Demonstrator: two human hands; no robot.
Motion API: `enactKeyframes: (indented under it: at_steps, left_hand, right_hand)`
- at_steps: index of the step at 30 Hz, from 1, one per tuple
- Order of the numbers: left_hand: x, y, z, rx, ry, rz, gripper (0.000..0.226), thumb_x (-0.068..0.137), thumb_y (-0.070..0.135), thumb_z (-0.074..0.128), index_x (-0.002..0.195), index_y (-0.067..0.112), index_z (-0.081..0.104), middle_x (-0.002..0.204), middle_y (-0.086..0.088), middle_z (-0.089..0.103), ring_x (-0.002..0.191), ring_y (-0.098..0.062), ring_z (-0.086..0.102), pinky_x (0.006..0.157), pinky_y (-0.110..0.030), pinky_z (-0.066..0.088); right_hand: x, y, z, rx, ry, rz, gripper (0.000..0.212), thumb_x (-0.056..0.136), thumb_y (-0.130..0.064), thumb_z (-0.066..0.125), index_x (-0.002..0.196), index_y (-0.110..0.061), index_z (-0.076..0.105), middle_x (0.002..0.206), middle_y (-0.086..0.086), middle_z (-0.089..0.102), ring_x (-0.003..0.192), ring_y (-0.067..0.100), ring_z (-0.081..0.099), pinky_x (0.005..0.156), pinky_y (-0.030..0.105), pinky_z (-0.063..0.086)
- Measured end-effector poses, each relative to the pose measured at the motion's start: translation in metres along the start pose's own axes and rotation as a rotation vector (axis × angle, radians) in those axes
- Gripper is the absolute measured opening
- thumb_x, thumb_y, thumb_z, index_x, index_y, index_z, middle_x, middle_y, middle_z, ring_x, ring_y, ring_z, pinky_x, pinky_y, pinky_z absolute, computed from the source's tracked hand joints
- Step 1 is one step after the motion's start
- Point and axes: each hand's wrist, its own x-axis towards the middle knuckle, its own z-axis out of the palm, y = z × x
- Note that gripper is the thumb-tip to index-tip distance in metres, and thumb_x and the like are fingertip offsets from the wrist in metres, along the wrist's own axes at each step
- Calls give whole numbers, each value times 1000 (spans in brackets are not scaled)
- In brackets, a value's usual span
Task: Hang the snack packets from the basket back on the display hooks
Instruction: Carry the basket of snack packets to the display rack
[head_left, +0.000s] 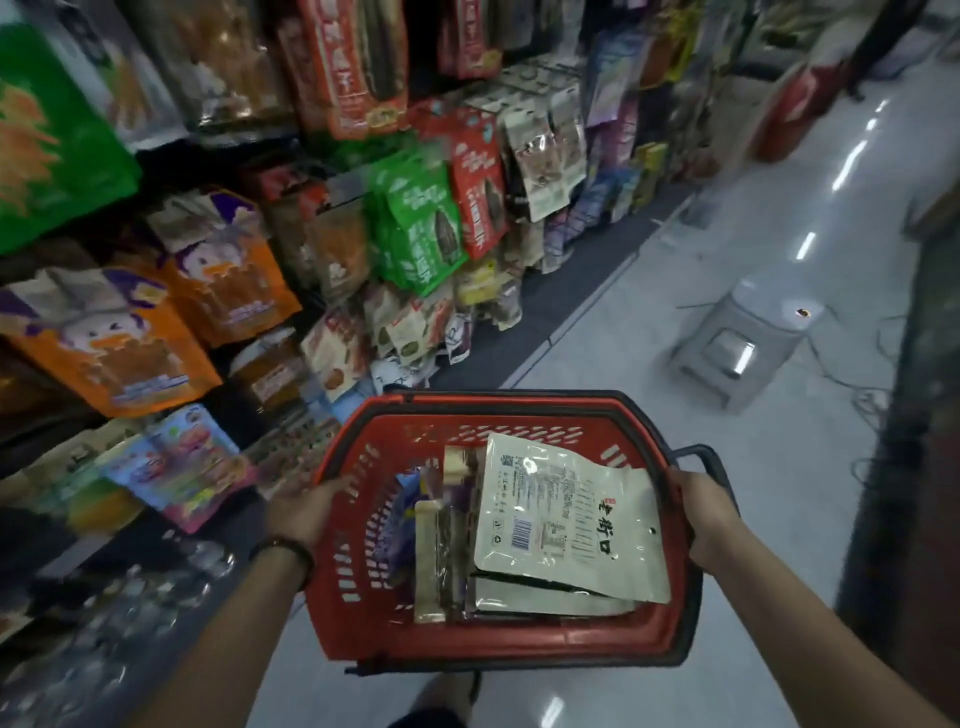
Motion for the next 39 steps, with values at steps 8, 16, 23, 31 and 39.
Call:
enactKeyframes:
  at_steps: [8,16,23,31,39]
  left_hand:
    - [98,126,179,95,-302,48,28,81,36,79,107,25,77,103,-4,80,88,-28,76,86,-44,61]
    - [148,239,355,207,-417,86,35,73,42,79,102,25,74,96,-5,79,89,-33,75,90,-54,60]
    - [183,309,509,220,-357,78,22,74,40,82,86,25,70,94,-3,77,88,-32,73,90,-54,60]
    - [209,403,637,159,-289,97,14,83,33,80,90,24,72,91,-3,78,85,-32,75,83,-48,62]
    - [307,482,773,186,-296,98,14,82,35,79,87,22,78,80,-3,80,76,-31,77,75,-44,62]
  right_hand:
    - [88,-82,-56,129,200,50,26,92,-32,65,97,-11,79,69,7,73,65,30,67,63,36,54]
    - [182,-154,-112,282,240,19,36,89,-33,64,106,-7,82,80,13,76,59,27,72,54,34,58]
    - [320,-242,-158,284,224,21,37,86,-40,69,106,-13,84,101,18,82,90,41,79,87,54,64]
    - [461,-374,-189,296,217,49,35,80,-43,76,98,-15,85,88,12,83,73,33,79,72,41,62]
    - [620,-506,-176,231,230,50,39,79,-45,75,97,-12,86,93,16,82,82,38,78,85,51,62]
